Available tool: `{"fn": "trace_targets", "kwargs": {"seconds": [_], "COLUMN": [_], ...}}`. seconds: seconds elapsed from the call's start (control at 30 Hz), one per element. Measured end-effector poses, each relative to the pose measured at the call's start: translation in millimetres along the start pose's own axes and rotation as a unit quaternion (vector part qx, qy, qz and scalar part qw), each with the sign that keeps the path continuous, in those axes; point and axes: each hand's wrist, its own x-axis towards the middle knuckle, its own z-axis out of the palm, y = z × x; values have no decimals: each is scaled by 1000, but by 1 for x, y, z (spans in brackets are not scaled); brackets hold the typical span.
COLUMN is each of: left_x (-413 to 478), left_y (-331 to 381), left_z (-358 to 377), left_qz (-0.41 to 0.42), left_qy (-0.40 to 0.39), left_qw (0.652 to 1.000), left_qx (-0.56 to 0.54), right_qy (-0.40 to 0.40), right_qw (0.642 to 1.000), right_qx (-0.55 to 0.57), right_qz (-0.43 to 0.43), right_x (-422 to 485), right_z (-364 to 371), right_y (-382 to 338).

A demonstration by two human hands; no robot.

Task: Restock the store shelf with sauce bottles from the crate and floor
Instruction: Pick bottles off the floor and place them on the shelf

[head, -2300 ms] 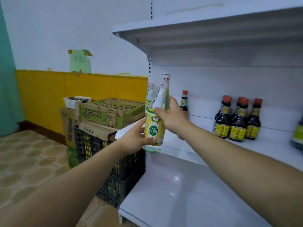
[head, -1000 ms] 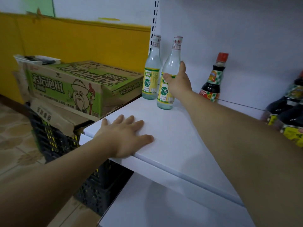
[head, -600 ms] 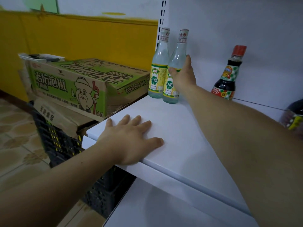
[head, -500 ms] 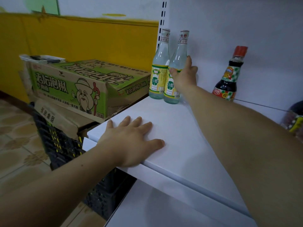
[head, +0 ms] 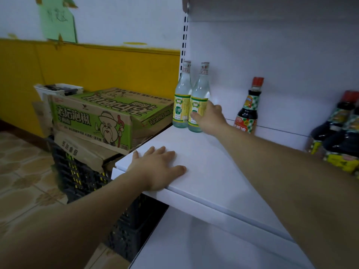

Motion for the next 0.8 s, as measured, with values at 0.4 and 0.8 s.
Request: {"fn": "trace_targets", "kwargs": {"seconds": [0.4,0.8], "left_x": [-160,-390], "left_y": [-35,-77], "left_z": [-35,22], "left_qz": [-90,-294], "left_qy": [-31,-67], "left_qw": [995,952], "left_qx": [-30,-59], "right_qy": [-161,-369], "right_qw": [977,889], "right_qx": [-84,-121], "right_qz": [-110,-243], "right_x": [-191,-379], "right_z": [-41,44], "right_y": [-81,-157]}}
